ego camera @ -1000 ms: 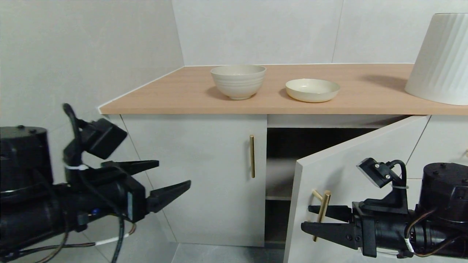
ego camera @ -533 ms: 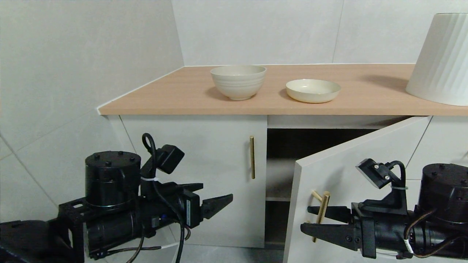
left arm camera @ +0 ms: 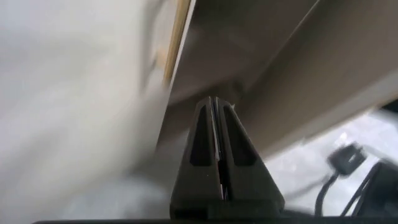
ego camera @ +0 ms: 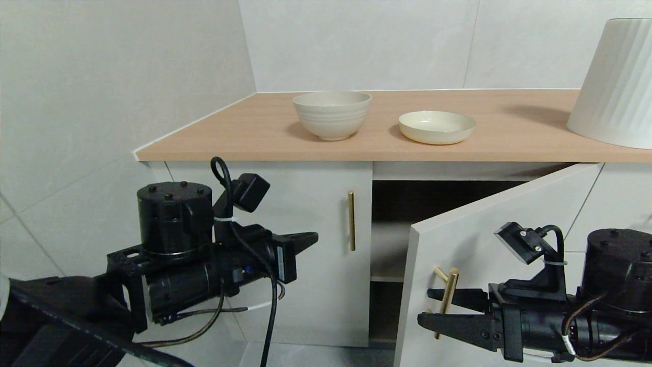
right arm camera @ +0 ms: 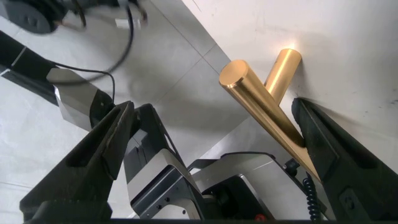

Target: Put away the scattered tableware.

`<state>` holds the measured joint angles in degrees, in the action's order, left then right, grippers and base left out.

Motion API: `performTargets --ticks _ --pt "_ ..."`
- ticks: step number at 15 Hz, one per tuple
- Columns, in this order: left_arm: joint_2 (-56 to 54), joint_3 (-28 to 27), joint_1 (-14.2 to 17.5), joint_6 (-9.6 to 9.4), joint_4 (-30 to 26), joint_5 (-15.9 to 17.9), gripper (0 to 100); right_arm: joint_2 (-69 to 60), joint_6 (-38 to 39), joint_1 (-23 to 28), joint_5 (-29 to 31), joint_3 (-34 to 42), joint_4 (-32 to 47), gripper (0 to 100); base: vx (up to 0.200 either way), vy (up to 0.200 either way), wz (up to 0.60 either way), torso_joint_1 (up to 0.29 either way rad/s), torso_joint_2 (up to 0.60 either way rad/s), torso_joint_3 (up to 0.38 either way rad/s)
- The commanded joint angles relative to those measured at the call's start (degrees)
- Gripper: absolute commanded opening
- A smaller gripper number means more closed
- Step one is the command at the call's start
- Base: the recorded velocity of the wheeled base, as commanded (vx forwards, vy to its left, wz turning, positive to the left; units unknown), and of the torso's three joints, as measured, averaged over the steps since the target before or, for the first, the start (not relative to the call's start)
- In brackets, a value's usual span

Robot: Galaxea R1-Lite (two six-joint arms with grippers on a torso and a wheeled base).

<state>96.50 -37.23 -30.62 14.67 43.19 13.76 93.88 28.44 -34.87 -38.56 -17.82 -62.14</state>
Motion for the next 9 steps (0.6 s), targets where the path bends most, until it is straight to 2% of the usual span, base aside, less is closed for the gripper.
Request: performTargets --ticks 1,2,3,4,5,6,7,8,9 --pt "2.1 -3.4 -1.3 0.28 0.1 2.1 0 0.1 0.0 0.0 0.0 0.0 0.0 100 0.000 0.000 0.00 0.000 0.00 0.000" --pt "4.1 -4.1 -2.2 0.28 0.1 5.1 0 0.0 0.0 0.0 0.0 0.0 0.0 100 0.000 0.000 0.00 0.000 0.00 0.000" --pt "5.0 -4.3 -2.2 0.28 0.1 6.3 0 0.0 0.0 0.0 0.0 0.0 0.0 100 0.000 0.000 0.00 0.000 0.00 0.000" --pt "8.3 -5.4 -3.1 0.36 0.2 9.0 0 -0.1 -0.1 -0.1 0.0 0.1 0.0 100 0.000 0.000 0.00 0.000 0.00 0.000" --pt "11.4 -5.3 -3.7 0.54 2.6 9.2 0 0.0 -0.1 -0.1 0.0 0.1 0.0 100 0.000 0.000 0.00 0.000 0.00 0.000" --pt "14.4 -4.1 -3.8 1.33 7.1 9.2 0 0.2 -0.1 -0.1 0.0 0.0 0.0 100 0.000 0.000 0.00 0.000 0.00 0.000" --pt "18.7 -3.5 -4.0 2.65 14.5 8.9 0 0.3 -0.1 0.0 0.0 0.0 0.0 100 0.000 0.000 0.00 0.000 0.00 0.000" --pt "19.9 -3.5 -4.2 3.00 17.5 8.7 0 0.3 -0.1 0.0 0.1 0.0 0.0 100 0.000 0.000 0.00 0.000 0.00 0.000" --pt "21.5 -3.4 -6.0 5.37 25.3 7.8 0 0.2 -0.1 0.0 0.1 0.0 0.0 100 0.000 0.000 0.00 0.000 0.00 0.000"
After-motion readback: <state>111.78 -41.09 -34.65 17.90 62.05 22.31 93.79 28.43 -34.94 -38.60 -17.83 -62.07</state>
